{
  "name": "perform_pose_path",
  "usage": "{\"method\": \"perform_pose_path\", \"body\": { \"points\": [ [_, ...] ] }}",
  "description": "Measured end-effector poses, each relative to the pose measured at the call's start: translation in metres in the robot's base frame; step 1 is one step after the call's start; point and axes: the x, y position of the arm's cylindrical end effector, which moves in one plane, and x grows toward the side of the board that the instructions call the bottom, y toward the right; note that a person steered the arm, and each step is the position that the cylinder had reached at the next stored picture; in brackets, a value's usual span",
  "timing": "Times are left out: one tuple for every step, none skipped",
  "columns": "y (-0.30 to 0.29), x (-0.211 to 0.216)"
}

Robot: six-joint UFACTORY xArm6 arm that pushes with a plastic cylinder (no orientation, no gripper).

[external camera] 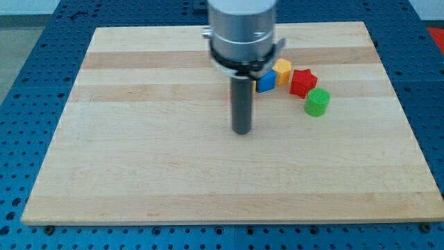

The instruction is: Move your arm to the right side of the red star

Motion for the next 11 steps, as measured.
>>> {"method": "perform_pose_path", "body": {
  "points": [
    [0.037, 0.000],
    [0.049, 0.000],
    [0.054, 0.000],
    [0.056, 0.000],
    [0.057, 0.000],
    [0.061, 0.000],
    [0.062, 0.000],
    [0.066, 0.000],
    [0.071, 0.000],
    [0.075, 0.000],
    [0.079, 0.000]
  ]
}}
